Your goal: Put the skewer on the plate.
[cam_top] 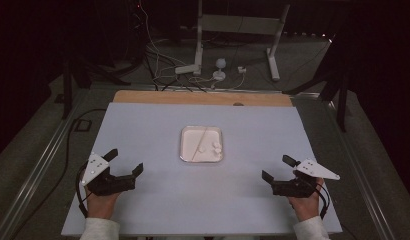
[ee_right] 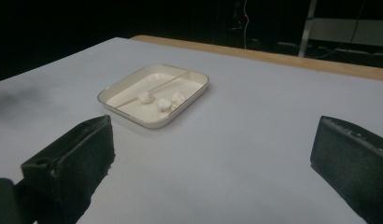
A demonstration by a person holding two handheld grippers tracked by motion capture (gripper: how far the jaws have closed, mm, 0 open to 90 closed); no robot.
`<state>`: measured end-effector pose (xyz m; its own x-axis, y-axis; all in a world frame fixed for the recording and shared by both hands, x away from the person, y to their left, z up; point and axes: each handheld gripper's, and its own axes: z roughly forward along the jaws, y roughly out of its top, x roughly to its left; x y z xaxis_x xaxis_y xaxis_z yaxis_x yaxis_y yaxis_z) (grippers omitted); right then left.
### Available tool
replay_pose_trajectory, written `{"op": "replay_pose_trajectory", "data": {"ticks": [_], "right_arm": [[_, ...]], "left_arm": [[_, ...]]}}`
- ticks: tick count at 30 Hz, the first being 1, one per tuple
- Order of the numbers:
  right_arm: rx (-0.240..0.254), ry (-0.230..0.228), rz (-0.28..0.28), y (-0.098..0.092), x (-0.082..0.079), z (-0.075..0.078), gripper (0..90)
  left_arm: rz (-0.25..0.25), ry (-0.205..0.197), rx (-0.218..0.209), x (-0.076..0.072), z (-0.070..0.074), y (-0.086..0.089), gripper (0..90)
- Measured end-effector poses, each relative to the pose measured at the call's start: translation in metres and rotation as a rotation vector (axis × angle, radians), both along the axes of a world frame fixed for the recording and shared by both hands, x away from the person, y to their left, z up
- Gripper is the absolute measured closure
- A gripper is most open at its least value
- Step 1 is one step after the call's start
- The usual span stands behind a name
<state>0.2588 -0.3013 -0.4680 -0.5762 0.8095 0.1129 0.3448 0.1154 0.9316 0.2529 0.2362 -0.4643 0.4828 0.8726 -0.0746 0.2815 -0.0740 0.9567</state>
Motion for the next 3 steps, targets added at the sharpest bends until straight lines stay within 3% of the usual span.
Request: {"op": "replay_pose_trajectory", "data": {"ticks": [3], "right_arm": [[-0.001,0.003,0.008,0.0014,0.0001,-0.0023,0.0]], "left_arm": [[0.008,0.002,-0.005,0.0004,0.0000,0.0013,0.5]]}}
